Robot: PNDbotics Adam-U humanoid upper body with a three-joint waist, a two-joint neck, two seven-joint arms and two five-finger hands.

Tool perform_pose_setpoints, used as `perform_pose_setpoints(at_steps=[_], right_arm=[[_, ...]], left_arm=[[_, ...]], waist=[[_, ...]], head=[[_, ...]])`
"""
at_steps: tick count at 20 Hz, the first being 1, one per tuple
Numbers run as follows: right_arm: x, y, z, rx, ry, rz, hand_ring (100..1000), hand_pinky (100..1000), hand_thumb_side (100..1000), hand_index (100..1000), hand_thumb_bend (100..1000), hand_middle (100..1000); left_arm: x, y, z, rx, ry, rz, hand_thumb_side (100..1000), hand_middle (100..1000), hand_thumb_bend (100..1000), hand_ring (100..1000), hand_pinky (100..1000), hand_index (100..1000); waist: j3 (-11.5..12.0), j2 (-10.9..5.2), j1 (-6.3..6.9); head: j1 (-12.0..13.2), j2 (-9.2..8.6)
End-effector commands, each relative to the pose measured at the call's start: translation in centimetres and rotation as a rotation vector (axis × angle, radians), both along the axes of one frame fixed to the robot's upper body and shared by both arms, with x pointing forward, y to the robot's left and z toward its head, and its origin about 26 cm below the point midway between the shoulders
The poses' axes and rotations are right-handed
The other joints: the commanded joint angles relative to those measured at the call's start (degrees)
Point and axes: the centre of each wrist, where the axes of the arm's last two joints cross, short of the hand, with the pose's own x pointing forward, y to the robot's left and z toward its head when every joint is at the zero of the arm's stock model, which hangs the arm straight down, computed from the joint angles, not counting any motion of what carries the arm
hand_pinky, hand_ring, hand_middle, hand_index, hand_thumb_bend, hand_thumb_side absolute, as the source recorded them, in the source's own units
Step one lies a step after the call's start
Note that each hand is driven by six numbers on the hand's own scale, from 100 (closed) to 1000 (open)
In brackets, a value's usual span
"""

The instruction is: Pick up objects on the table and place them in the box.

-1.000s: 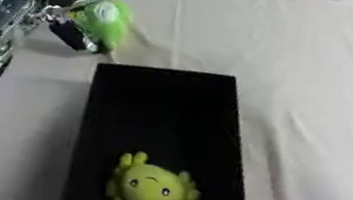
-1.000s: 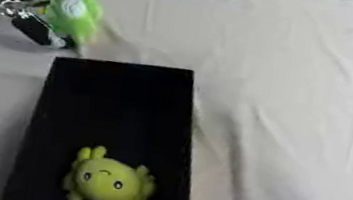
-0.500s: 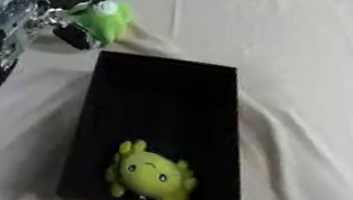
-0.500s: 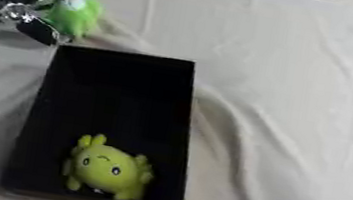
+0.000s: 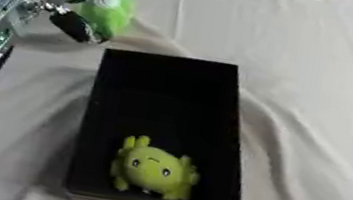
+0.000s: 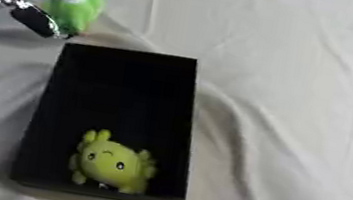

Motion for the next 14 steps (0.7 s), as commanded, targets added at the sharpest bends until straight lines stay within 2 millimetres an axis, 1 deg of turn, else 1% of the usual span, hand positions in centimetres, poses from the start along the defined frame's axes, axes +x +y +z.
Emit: perform_pose_setpoints(at_steps=[1, 2, 6, 7, 9, 12, 13, 14], right_arm=[[-0.4, -0.1, 0.8, -0.02, -0.02, -0.001, 774, 821, 1000, 814, 100, 688], [-0.4, -0.1, 0.8, -0.02, -0.018, -0.001, 774, 821, 1000, 814, 100, 688], [-0.4, 0.1, 1.1, -0.016, -0.014, 0.004, 775, 821, 1000, 816, 100, 690], [-0.4, 0.2, 1.1, -0.015, -0.012, 0.004, 775, 820, 1000, 816, 100, 690], [-0.4, 0.2, 1.2, -0.014, -0.011, 0.002, 775, 820, 1000, 816, 100, 690], [-0.4, 0.1, 1.3, -0.014, -0.01, -0.005, 775, 819, 1000, 814, 100, 689], [-0.4, 0.1, 1.3, -0.014, -0.009, -0.007, 775, 819, 1000, 814, 100, 689], [-0.4, 0.1, 1.3, -0.013, -0.009, -0.008, 774, 819, 1000, 813, 100, 689]], left_arm=[[-0.7, 0.9, 2.4, 0.005, -0.05, 0.028, 609, 873, 488, 871, 861, 906], [-0.8, 0.9, 2.5, 0.005, -0.051, 0.031, 609, 873, 488, 871, 861, 906], [-1.0, 0.8, 2.9, 0.001, -0.063, 0.026, 576, 823, 377, 838, 823, 858], [-1.1, 0.7, 3.0, 0.0, -0.07, 0.021, 559, 807, 336, 824, 810, 840], [-1.4, 0.6, 3.4, -0.007, -0.089, 0.005, 550, 797, 304, 810, 796, 831], [-2.5, 0.0, 4.4, 0.006, -0.132, -0.041, 554, 796, 288, 806, 794, 832], [-3.0, -0.3, 4.8, 0.006, -0.142, -0.065, 552, 783, 269, 793, 784, 820], [-3.5, -0.6, 5.2, 0.006, -0.15, -0.085, 559, 790, 287, 799, 791, 829]], waist=[[0.1, -1.88, -0.11], [0.2, -2.02, -0.08], [0.4, -2.65, 0.0], [0.4, -2.8, -0.01], [0.5, -3.07, -0.03], [0.8, -3.4, -0.07], [0.9, -3.5, -0.08], [1.0, -3.56, -0.09]], head=[[-0.4, 0.55], [-0.5, 0.59], [-0.6, 0.77], [-0.7, 0.84], [-0.9, 1.04], [-1.4, 1.55], [-1.5, 1.74], [-1.7, 1.87]])
